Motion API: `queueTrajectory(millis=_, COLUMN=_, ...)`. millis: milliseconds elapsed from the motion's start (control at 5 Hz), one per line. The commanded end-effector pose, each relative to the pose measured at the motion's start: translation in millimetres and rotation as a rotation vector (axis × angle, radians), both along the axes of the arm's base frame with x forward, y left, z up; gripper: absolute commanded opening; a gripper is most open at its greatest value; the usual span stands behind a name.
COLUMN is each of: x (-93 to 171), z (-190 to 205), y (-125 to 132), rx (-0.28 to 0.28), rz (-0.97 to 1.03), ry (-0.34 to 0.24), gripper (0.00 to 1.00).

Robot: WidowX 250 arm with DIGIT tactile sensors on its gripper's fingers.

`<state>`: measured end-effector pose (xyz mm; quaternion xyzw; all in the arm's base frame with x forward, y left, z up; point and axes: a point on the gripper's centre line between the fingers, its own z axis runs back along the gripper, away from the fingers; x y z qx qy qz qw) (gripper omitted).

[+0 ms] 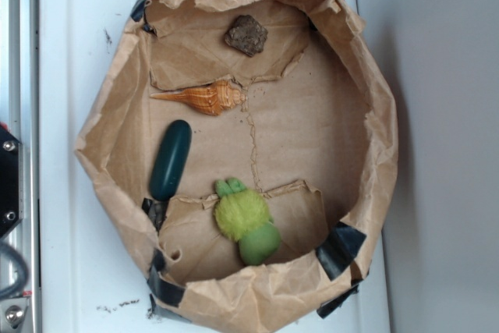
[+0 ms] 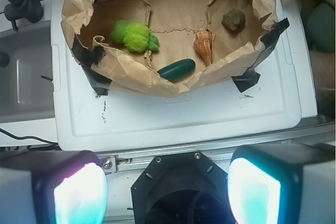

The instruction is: Grab the rock.

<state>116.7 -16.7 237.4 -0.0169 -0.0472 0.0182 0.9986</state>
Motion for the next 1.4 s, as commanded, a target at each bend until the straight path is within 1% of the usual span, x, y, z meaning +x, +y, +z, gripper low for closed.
queueTrajectory(millis=0, x=0, z=0, y=0, rx=0.000, rz=0.000, ry=0.000, gripper=1.00)
queueTrajectory(millis=200, x=50, z=-4, y=26, rx=0.005, rz=0.086, ry=0.011, gripper=1.00)
queueTrajectory(millis=400, x=99, z=-14, y=41, rx=0.003, rz=0.130, ry=-0.002, gripper=1.00)
queueTrajectory(millis=1000, x=99, z=-14, y=41, rx=0.003, rz=0.130, ry=-0.002, gripper=1.00)
queueTrajectory(millis=1200, x=125, z=-60, y=40, rx=0.021, rz=0.381, ry=-0.021, gripper=1.00)
